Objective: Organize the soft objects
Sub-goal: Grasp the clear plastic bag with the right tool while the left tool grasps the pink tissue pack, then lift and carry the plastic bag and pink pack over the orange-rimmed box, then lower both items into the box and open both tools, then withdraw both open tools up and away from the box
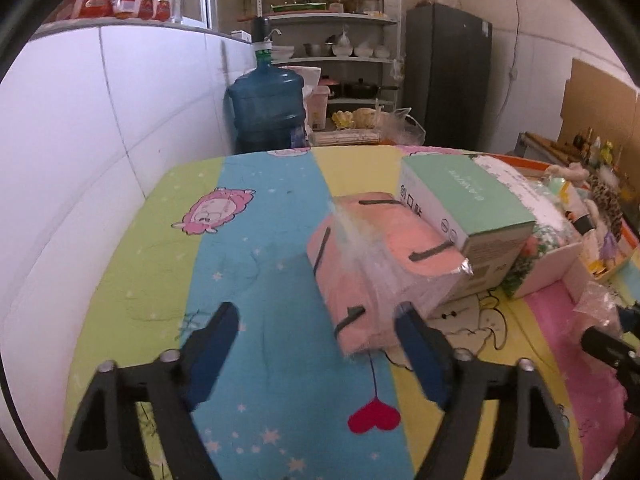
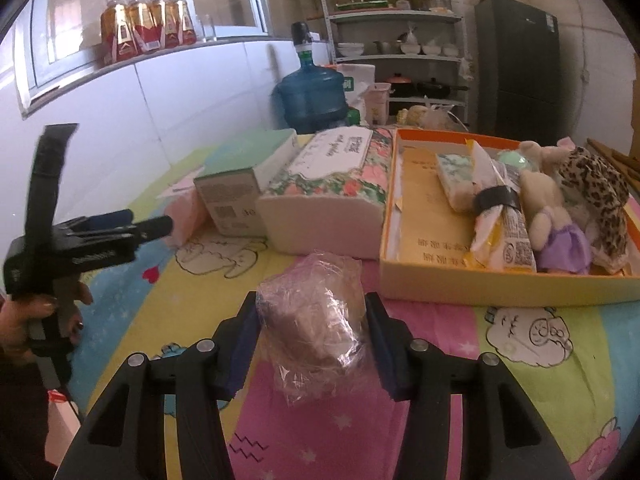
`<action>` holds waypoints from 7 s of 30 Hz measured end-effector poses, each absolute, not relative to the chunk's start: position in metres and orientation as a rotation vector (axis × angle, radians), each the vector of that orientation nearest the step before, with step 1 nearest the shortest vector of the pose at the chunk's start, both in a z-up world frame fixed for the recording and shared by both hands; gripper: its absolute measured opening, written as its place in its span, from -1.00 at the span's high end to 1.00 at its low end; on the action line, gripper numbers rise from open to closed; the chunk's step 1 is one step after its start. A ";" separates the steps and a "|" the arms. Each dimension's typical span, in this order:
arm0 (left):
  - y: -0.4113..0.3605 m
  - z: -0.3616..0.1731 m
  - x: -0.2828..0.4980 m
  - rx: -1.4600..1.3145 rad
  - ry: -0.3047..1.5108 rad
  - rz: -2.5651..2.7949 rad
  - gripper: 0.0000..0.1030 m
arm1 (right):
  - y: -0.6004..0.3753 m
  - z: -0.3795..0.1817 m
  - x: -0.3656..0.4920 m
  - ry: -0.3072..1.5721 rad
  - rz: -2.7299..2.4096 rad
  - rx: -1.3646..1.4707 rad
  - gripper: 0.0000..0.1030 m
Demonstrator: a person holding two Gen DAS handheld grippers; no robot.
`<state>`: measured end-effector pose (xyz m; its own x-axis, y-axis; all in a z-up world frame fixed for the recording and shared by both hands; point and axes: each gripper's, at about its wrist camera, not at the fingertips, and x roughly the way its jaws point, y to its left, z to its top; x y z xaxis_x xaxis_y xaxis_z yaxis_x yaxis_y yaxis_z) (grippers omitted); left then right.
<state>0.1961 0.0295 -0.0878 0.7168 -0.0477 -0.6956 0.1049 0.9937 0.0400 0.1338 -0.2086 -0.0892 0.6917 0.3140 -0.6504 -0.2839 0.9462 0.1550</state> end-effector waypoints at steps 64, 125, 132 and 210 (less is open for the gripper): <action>-0.131 -0.007 0.129 -0.058 0.518 -0.253 0.90 | -0.342 -0.003 0.100 0.496 0.198 0.045 -0.02; -0.285 -0.074 0.240 0.012 0.642 -0.236 0.90 | -0.467 -0.063 0.210 0.598 0.148 0.145 -0.02; -0.285 -0.074 0.241 -0.011 0.638 -0.252 0.90 | -0.470 -0.067 0.214 0.612 0.157 0.161 -0.03; -0.042 0.013 0.039 -0.011 0.308 0.047 -0.60 | -0.248 0.016 0.048 0.315 0.138 0.091 -0.52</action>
<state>0.0391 -0.0419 0.0125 0.9518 0.0446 -0.3033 -0.0479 0.9988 -0.0034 0.0480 -0.2482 0.0155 0.9416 0.1493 -0.3019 -0.1208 0.9865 0.1109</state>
